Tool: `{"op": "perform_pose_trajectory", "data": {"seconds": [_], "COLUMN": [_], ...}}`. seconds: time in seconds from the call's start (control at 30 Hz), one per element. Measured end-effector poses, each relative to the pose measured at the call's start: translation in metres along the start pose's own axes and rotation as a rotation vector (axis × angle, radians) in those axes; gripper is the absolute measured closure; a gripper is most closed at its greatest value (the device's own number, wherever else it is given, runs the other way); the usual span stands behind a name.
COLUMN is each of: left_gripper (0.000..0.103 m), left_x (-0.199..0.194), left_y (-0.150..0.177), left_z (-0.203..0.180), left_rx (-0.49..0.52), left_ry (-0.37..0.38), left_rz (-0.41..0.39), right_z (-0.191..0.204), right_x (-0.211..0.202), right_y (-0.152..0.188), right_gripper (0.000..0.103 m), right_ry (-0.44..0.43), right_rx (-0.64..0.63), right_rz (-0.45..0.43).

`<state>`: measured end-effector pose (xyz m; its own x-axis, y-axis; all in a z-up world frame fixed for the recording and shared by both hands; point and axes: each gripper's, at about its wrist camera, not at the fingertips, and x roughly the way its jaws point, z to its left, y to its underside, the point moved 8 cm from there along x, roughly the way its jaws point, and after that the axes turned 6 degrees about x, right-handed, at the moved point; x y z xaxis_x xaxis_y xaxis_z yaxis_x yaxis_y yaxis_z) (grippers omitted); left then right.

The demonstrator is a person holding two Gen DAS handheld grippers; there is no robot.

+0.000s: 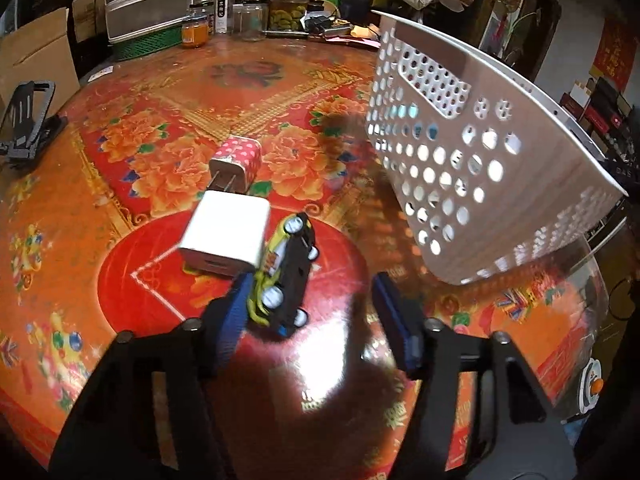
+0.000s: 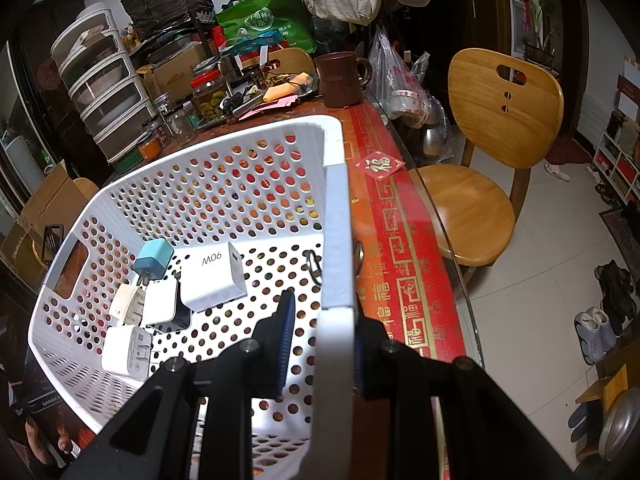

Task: Organize rigid objects
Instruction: 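Grasp the small yellow toy car with the left tool, then carry the yellow toy car into the basket and open the left tool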

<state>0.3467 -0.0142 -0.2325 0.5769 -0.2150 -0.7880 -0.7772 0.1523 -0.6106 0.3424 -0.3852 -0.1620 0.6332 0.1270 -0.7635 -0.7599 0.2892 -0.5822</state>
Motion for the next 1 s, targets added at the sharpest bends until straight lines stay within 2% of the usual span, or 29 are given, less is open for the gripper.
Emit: {"op": "perform_pose_trajectory", "data": {"seconds": [0.17,0.23,0.43,0.67,1.0], "left_gripper": [0.073,0.078,0.082,0.082,0.082], "left_x": [0.004,0.003,-0.002,-0.026,-0.066], "left_y": [-0.005,-0.005,0.001,0.002,-0.014], "left_z": [0.012,0.015,0.013,0.010,0.021], "left_rx": [-0.010,-0.010,0.021,0.067,0.050], "left_ry": [-0.032,-0.044,-0.071,-0.133,-0.178], "left_rz": [0.007,0.005,-0.013,-0.087,-0.161], "right_z": [0.000,0.000,0.000,0.000,0.000], "right_x": [0.000,0.000,0.000,0.000,0.000], "right_y": [0.000,-0.001,-0.001,-0.001,-0.001], "right_gripper": [0.079,0.079,0.079,0.079,0.079], "right_ry": [-0.001,-0.001,-0.001,-0.001,0.000], "right_rx": [0.000,0.000,-0.002,-0.002,-0.004], "right_rz": [-0.001,-0.001,-0.002,-0.001,-0.001]}}
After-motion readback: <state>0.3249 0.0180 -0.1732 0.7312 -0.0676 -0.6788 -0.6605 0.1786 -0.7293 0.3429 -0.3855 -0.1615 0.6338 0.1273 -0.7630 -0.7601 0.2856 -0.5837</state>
